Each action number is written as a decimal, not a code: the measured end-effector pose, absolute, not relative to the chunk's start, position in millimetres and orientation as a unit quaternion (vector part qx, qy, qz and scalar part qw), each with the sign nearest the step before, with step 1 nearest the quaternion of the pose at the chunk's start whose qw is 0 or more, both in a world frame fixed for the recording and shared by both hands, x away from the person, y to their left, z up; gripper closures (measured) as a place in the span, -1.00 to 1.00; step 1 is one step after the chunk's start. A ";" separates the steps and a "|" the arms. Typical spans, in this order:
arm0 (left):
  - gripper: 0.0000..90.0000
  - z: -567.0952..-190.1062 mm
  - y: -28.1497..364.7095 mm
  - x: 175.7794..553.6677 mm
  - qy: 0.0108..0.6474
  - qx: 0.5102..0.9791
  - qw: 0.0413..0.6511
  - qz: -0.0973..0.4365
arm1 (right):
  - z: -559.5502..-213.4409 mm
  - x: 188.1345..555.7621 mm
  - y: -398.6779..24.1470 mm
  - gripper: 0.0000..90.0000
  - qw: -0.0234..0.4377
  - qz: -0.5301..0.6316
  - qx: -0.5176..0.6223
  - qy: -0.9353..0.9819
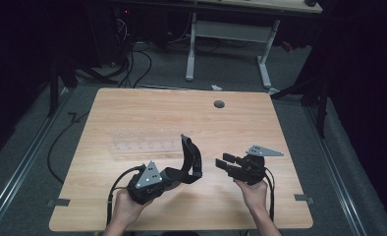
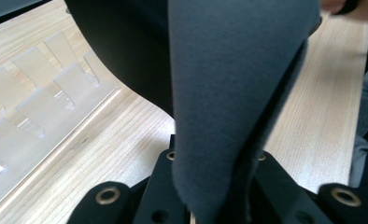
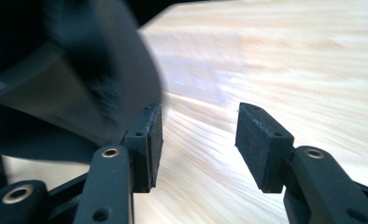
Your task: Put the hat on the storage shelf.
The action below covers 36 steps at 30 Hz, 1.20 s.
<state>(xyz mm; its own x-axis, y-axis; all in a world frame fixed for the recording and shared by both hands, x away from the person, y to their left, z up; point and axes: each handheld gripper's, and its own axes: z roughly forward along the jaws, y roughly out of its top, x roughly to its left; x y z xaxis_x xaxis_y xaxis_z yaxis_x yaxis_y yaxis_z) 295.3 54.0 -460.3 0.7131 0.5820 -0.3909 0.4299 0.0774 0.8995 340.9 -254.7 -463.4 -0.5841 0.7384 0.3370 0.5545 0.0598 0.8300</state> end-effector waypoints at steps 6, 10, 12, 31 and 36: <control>0.91 -456.6 60.7 296.1 0.384 0.663 0.640 0.051 | -493.2 346.8 -268.2 0.07 0.130 0.462 0.485 0.731; 0.91 -452.8 67.2 297.1 0.387 0.652 0.650 0.044 | -513.8 353.2 -275.5 0.03 0.162 0.407 0.505 0.743; 0.91 -450.7 70.3 297.7 0.391 0.646 0.654 0.045 | -516.6 353.8 -276.3 0.02 0.166 0.399 0.511 0.743; 0.90 -433.9 97.9 310.1 0.432 0.584 0.686 0.050 | -530.5 360.2 -278.5 -0.10 0.199 0.351 0.519 0.753; 0.90 -432.2 104.2 313.1 0.443 0.573 0.687 0.059 | -531.0 358.6 -270.8 -0.14 0.225 0.326 0.505 0.767</control>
<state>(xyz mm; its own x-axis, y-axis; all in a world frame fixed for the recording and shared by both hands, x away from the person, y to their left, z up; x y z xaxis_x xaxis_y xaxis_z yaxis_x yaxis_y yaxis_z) 313.1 104.2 -432.2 0.6011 0.5876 -0.5417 0.4266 0.3373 0.8392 358.6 -270.8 -531.0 -0.3898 0.9208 -0.0152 0.6276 0.2777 0.7273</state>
